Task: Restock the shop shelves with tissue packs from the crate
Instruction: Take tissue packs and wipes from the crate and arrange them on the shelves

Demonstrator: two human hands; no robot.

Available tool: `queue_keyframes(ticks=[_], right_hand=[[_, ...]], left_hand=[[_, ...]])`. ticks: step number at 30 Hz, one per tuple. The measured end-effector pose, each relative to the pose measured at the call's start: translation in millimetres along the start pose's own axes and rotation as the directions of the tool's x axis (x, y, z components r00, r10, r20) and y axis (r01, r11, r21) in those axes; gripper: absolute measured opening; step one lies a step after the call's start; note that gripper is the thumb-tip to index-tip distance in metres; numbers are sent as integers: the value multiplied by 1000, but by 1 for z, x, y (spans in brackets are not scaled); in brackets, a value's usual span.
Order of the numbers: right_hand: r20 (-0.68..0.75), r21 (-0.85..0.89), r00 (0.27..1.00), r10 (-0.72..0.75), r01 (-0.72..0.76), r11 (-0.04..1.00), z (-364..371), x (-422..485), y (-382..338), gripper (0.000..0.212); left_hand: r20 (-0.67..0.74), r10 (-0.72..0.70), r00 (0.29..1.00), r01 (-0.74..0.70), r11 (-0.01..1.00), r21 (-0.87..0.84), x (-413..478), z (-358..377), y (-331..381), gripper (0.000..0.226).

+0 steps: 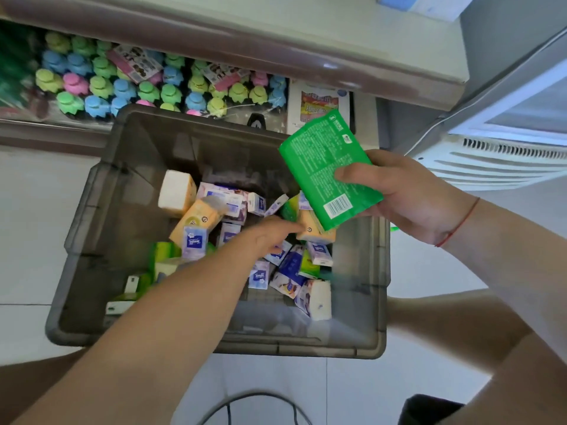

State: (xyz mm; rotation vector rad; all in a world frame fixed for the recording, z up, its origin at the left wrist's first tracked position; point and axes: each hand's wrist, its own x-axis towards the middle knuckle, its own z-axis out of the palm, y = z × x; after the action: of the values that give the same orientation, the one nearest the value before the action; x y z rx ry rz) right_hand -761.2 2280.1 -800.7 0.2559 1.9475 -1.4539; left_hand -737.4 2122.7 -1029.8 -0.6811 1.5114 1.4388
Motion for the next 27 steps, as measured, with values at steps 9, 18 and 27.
queue_keyframes(ticks=[9,18,27], right_hand=[[112,54,994,20,-26,998,5,1,10,43],[104,-29,987,-121,125,992,1,-20,7,30],[336,176,935,-117,60,983,-8,-52,-7,80]], left_hand=[[99,136,986,-114,973,-203,17,32,-10,38],[-37,131,991,-135,981,-137,-41,-33,3,39],[-96,196,976,-216,926,-309,-164,-109,-17,46]])
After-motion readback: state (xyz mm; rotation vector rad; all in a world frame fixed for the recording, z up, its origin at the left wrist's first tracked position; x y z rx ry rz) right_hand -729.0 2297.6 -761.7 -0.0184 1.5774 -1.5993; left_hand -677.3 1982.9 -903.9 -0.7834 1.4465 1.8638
